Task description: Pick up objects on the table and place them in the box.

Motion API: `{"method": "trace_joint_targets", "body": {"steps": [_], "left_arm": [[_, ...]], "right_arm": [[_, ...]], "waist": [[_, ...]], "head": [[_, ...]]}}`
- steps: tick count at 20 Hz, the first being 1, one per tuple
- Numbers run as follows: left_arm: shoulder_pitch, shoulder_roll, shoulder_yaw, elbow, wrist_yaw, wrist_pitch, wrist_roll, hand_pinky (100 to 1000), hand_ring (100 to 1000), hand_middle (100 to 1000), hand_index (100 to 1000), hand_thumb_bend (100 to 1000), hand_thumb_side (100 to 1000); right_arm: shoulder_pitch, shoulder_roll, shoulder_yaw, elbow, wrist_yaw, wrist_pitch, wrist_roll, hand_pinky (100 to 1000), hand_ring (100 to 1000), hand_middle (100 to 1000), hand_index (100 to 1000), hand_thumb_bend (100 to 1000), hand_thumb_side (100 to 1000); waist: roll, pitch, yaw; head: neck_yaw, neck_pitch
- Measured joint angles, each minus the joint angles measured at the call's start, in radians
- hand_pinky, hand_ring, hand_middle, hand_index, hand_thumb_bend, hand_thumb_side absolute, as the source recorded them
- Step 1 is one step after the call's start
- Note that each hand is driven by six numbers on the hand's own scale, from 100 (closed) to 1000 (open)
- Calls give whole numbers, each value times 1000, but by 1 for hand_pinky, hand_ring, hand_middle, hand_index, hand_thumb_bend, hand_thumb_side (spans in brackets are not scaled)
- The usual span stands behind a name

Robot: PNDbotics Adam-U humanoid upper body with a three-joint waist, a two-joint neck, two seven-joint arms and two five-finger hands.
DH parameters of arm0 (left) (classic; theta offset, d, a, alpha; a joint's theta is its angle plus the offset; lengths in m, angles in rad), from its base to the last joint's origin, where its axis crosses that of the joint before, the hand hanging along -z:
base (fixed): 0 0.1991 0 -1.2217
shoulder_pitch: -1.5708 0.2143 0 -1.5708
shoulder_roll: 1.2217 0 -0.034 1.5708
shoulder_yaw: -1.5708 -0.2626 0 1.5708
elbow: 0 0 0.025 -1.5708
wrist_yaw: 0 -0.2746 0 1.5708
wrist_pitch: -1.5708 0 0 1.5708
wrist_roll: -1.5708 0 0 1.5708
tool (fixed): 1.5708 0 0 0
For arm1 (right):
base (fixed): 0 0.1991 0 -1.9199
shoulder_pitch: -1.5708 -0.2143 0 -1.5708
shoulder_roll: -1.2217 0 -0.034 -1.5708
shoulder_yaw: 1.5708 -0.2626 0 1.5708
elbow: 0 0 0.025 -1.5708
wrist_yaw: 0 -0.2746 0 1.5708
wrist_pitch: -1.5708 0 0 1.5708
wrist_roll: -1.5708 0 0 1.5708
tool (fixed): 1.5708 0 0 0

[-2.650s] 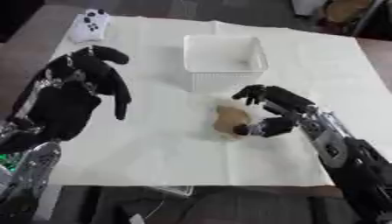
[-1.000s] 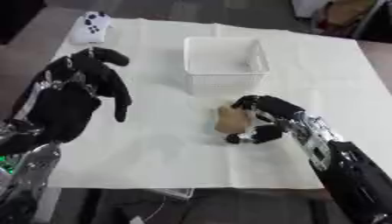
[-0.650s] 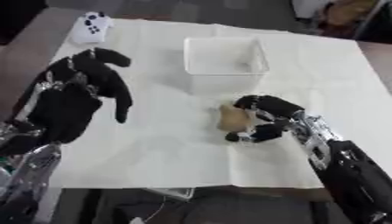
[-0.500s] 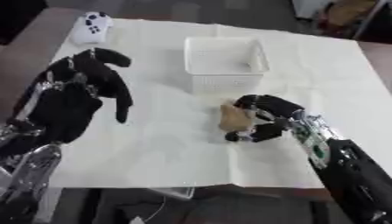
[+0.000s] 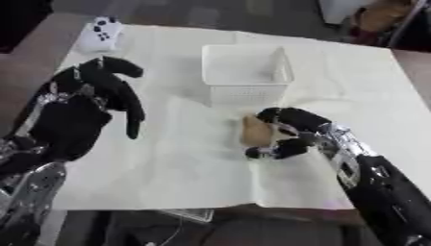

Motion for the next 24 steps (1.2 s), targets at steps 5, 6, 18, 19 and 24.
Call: {"method": "trace_joint_targets", "body": {"steps": [5, 6, 18, 19, 24], "left_arm": [[0, 0, 0, 0, 0, 0, 0, 320, 557, 769, 754, 534, 860], [0, 0, 0, 0, 0, 0, 0, 320, 557, 769, 754, 534, 860], [-1, 0, 0, 0, 0, 2, -2, 320, 558, 769, 754, 533, 860], [-1, 0, 0, 0, 0, 2, -2, 320, 558, 769, 754, 533, 860], [-1, 0, 0, 0, 0, 2, -2, 319, 558, 769, 755, 530, 863]], "right_arm": [[-4, 2, 0, 5, 11, 5, 5, 844, 854, 860, 912, 780, 1000], [-7, 5, 0, 5, 23, 10, 8, 853, 862, 862, 916, 774, 1000], [-21, 38, 0, 31, 189, 94, -72, 100, 390, 518, 769, 522, 813], [-21, 40, -2, 33, 193, 97, -83, 100, 296, 453, 705, 497, 770], [-11, 40, -6, 28, 206, 95, -219, 100, 100, 138, 370, 320, 783]], "waist": [[0, 0, 1], [0, 0, 1], [0, 0, 4], [0, 0, 4], [0, 0, 3]], "head": [[0, 0], [0, 0], [2, 0], [3, 0], [6, 0]]}}
